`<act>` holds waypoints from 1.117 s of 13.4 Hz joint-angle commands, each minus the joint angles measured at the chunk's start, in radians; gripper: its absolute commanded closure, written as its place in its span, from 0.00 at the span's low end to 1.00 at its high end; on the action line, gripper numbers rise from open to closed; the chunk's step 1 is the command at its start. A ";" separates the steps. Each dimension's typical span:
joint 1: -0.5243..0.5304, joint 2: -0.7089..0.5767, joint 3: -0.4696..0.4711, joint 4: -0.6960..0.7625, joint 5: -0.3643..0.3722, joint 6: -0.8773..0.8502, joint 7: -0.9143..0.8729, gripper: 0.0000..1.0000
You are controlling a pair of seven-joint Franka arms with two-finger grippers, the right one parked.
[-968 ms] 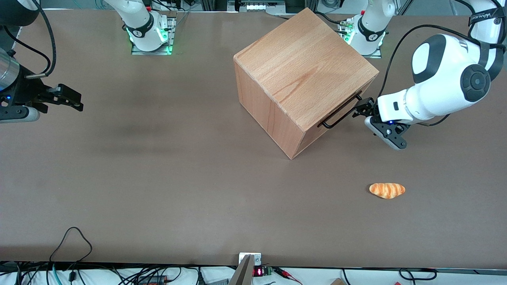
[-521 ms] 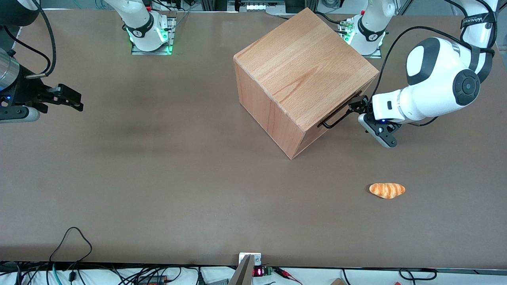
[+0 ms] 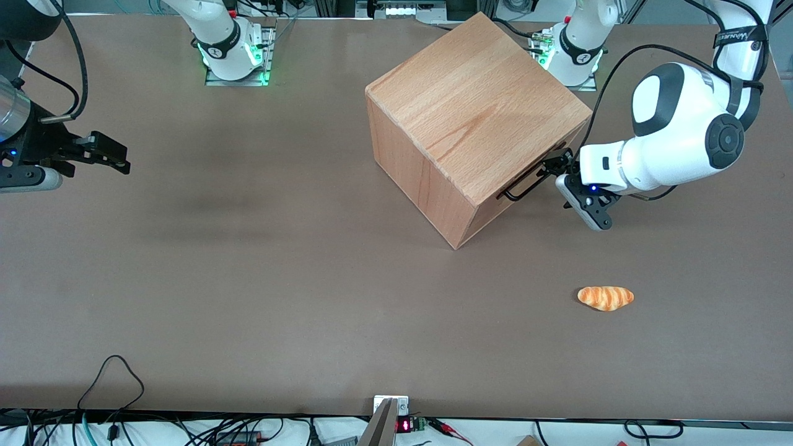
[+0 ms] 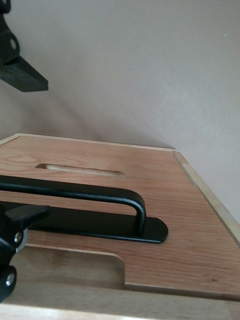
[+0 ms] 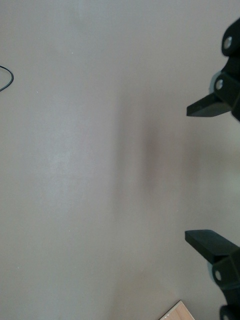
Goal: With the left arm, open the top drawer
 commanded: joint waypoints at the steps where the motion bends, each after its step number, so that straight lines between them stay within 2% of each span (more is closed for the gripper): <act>1: 0.006 0.007 -0.008 -0.012 -0.029 0.023 0.036 0.00; 9: 0.009 0.066 -0.007 -0.028 -0.029 0.085 0.037 0.00; 15: 0.034 0.090 0.064 -0.023 -0.021 0.151 0.117 0.00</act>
